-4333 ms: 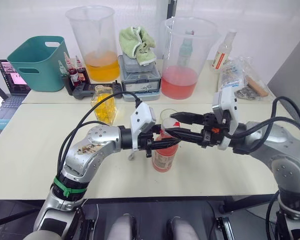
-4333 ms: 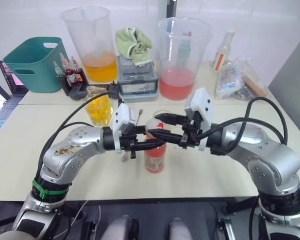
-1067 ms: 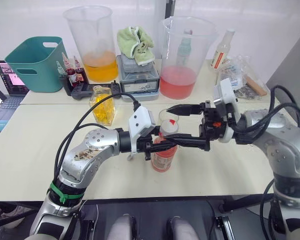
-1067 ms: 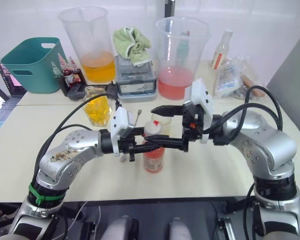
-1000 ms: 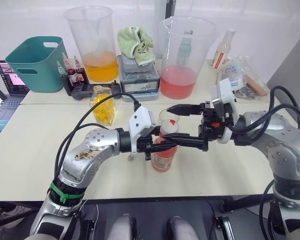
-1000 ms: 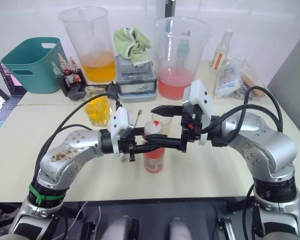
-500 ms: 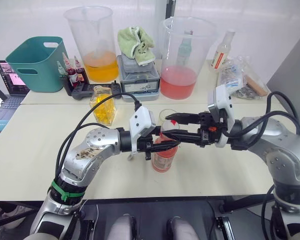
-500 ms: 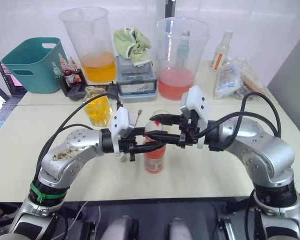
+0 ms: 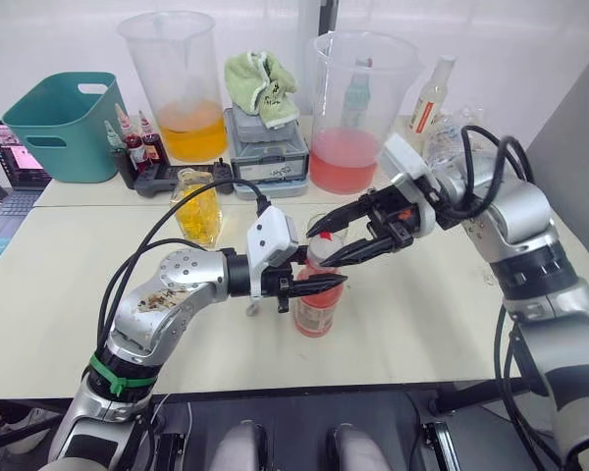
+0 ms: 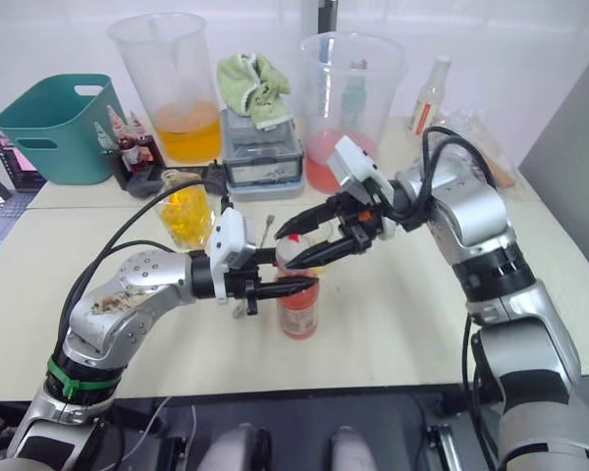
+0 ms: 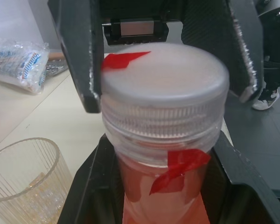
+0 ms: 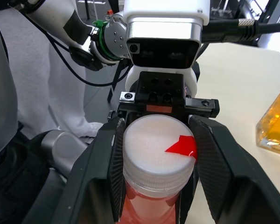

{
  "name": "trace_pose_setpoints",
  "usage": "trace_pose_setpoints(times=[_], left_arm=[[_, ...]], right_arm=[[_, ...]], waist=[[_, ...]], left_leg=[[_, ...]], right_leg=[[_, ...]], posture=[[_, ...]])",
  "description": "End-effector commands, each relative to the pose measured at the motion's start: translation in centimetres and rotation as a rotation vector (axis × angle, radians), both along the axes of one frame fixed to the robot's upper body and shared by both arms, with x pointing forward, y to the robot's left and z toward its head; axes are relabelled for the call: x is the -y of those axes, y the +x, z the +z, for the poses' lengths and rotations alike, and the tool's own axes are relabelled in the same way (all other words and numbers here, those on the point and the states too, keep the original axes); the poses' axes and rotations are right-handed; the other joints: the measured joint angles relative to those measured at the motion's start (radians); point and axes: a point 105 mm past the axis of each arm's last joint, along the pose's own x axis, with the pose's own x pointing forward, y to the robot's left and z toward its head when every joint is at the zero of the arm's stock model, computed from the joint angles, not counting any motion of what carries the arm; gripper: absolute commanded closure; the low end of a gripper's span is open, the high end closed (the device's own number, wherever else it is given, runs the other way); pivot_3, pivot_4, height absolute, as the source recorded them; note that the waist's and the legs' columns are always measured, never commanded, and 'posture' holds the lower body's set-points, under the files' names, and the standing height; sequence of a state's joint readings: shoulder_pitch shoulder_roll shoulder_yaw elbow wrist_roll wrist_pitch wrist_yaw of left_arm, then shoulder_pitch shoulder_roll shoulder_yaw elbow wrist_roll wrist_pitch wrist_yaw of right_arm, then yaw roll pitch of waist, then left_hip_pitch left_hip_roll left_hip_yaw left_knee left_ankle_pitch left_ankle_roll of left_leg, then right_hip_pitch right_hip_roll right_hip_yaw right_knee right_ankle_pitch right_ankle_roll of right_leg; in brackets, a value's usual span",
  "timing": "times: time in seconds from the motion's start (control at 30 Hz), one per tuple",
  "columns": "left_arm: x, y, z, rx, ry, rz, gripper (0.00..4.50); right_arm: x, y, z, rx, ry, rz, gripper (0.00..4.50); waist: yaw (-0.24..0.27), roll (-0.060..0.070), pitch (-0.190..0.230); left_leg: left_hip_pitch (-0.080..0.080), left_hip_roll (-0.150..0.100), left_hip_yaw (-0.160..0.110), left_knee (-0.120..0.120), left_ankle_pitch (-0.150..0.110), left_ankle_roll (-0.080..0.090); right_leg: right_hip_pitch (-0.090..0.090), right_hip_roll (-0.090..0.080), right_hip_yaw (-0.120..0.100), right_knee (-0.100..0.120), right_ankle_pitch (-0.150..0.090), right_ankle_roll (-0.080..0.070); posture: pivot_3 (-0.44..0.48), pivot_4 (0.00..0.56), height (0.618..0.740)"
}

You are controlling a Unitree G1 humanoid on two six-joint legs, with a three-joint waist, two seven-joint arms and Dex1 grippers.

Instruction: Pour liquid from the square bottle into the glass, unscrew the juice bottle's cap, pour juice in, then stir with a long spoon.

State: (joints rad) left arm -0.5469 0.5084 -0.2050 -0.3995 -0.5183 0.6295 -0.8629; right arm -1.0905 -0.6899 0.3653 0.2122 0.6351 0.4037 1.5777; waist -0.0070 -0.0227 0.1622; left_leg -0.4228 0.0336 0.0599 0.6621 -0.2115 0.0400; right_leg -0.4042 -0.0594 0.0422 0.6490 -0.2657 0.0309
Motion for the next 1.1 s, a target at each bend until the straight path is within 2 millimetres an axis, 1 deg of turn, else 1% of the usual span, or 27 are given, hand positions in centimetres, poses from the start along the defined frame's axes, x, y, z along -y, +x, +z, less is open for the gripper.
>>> trace_pose_setpoints(times=[0.03, 0.1, 0.13, 0.17, 0.23, 0.33, 0.43, 0.47, 0.57, 0.63, 0.7, 0.9, 0.93, 0.97, 1.07, 1.1], left_arm=[[-0.3, -0.3, -1.0, -0.024, 0.053, 0.005, 2.94], [-0.3, -0.4, -1.0, -0.031, 0.054, 0.006, 2.94], [-0.3, -0.4, -1.1, -0.033, 0.056, 0.004, 2.94], [-0.2, -0.6, -1.1, -0.031, 0.061, -0.005, 2.94], [0.1, -0.7, -1.2, -0.035, 0.058, -0.015, 2.94], [0.4, -0.7, -1.4, -0.035, 0.058, -0.019, 2.94], [0.8, -0.4, -1.6, -0.04, 0.051, -0.029, 2.94], [0.9, -0.4, -1.7, -0.041, 0.05, -0.031, 2.94], [1.1, -0.4, -1.7, -0.04, 0.046, -0.041, 2.94], [1.3, -0.3, -1.8, -0.03, 0.047, -0.053, 2.94], [1.3, -0.3, -1.8, -0.026, 0.047, -0.056, 2.94], [1.3, -0.2, -1.8, -0.019, 0.045, -0.061, 2.94], [1.3, -0.2, -1.8, -0.018, 0.045, -0.062, 2.94], [1.3, -0.2, -1.8, -0.016, 0.045, -0.062, 2.94], [1.3, -0.2, -1.8, -0.011, 0.045, -0.059, 2.94], [1.3, -0.2, -1.8, -0.01, 0.045, -0.056, 2.94]], right_arm=[[0.9, -0.8, 2.1, 0.02, 0.018, 0.041, 1.11], [1.3, -1.3, 2.4, 0.04, 0.041, 0.05, 0.49], [1.5, -1.5, 2.5, 0.041, 0.052, 0.049, 0.11], [1.9, -1.9, 2.3, 0.046, 0.066, 0.041, 0.05], [2.3, -2.5, 2.1, 0.041, 0.102, -0.013, 0.05], [2.4, -2.8, 2.0, 0.025, 0.15, -0.099, 0.05], [2.3, -2.4, 0.9, 0.033, 0.226, -0.358, 0.05], [2.3, -2.4, 0.7, 0.031, 0.239, -0.411, 0.05], [2.5, -2.4, 0.9, 0.043, 0.316, -0.523, 0.05], [2.5, -3.0, -0.2, 0.018, 0.338, -0.6, 0.05], [2.3, -3.5, -0.7, -0.001, 0.351, -0.633, 0.05], [2.1, -3.8, -0.7, -0.018, 0.365, -0.662, 0.05], [2.1, -3.8, -0.7, -0.019, 0.363, -0.664, 0.57], [2.1, -3.8, -0.8, -0.022, 0.36, -0.664, 0.96], [2.0, -4.0, -0.9, -0.028, 0.349, -0.648, 1.82], [1.9, -4.2, -1.1, -0.03, 0.338, -0.631, 2.22]], waist=[[0.0, 0.0, 0.0], [0.0, 0.0, 0.0], [0.0, 0.0, 0.0], [0.0, 0.0, 0.0], [0.001, 0.0, 0.0], [0.001, 0.0, 0.0], [0.003, 0.0, 0.0], [0.004, 0.0, 0.0], [0.007, 0.0, 0.0], [0.014, 0.0, 0.0], [0.017, 0.0, 0.0], [0.018, 0.0, 0.0], [0.018, 0.0, 0.0], [0.017, 0.0, 0.0], [0.017, 0.0, 0.0], [0.017, 0.0, 0.0]], left_leg=[[0.0, 0.0, 0.0, 0.0, 0.0, 0.0], [0.0, 0.0, 0.0, 0.0, 0.0, 0.0], [0.0, 0.0, 0.0, 0.0, 0.0, 0.0], [0.0, 0.0, -0.001, 0.0, 0.0, 0.0], [0.0, 0.0, -0.001, -0.001, 0.0, 0.0], [-0.001, 0.0, -0.001, -0.001, 0.0, 0.0], [0.0, 0.0, -0.001, -0.001, 0.0, 0.0], [0.0, 0.001, -0.002, -0.001, 0.0, 0.0], [-0.001, 0.0, -0.001, -0.001, 0.0, 0.0], [-0.001, -0.001, -0.001, -0.001, 0.0, 0.0], [0.0, 0.0, -0.001, -0.001, 0.0, 0.0], [0.0, -0.001, -0.001, -0.001, 0.0, 0.0], [0.0, -0.001, 0.0, -0.001, 0.0, 0.0], [0.0, -0.001, 0.0, -0.001, 0.0, 0.0], [0.0, -0.001, 0.0, -0.001, 0.0, 0.0], [0.0, -0.001, 0.0, -0.001, 0.0, 0.0]], right_leg=[[0.0, 0.0, 0.0, 0.0, 0.0, 0.0], [0.0, -0.001, 0.0, 0.0, 0.0, 0.0], [0.0, -0.001, 0.0, 0.0, 0.0, 0.0], [0.0, -0.001, 0.0, 0.0, 0.0, 0.0], [0.0, -0.001, -0.001, 0.0, 0.0, 0.0], [0.0, -0.002, 0.0, 0.0, 0.0, 0.0], [0.0, -0.002, 0.0, 0.0, 0.0, 0.0], [0.001, -0.002, 0.0, 0.0, 0.0, 0.0], [0.0, -0.002, 0.001, 0.0, 0.0, 0.0], [0.001, -0.002, 0.001, -0.001, 0.0, 0.0], [0.002, -0.002, 0.0, -0.001, 0.0, 0.0], [0.002, -0.001, 0.001, -0.002, 0.0, 0.0], [0.002, -0.001, 0.001, -0.002, 0.0, 0.0], [0.002, -0.001, 0.001, -0.002, 0.0, 0.0], [0.002, -0.001, 0.001, -0.002, 0.0, 0.0], [0.002, -0.001, 0.001, -0.002, 0.0, 0.0]], posture=[[0.0, 0.15, 0.74], [0.0, 0.15, 0.74], [0.0, 0.15, 0.74], [0.0, 0.15, 0.74], [0.0, 0.15, 0.74], [0.0, 0.15, 0.74], [0.0, 0.15, 0.74], [0.0, 0.15, 0.74], [0.0, 0.15, 0.74], [0.0, 0.15, 0.74], [0.0, 0.15, 0.74], [0.0, 0.15, 0.74], [0.0, 0.15, 0.74], [0.0, 0.15, 0.74], [0.0, 0.15, 0.74], [0.0, 0.15, 0.74]])
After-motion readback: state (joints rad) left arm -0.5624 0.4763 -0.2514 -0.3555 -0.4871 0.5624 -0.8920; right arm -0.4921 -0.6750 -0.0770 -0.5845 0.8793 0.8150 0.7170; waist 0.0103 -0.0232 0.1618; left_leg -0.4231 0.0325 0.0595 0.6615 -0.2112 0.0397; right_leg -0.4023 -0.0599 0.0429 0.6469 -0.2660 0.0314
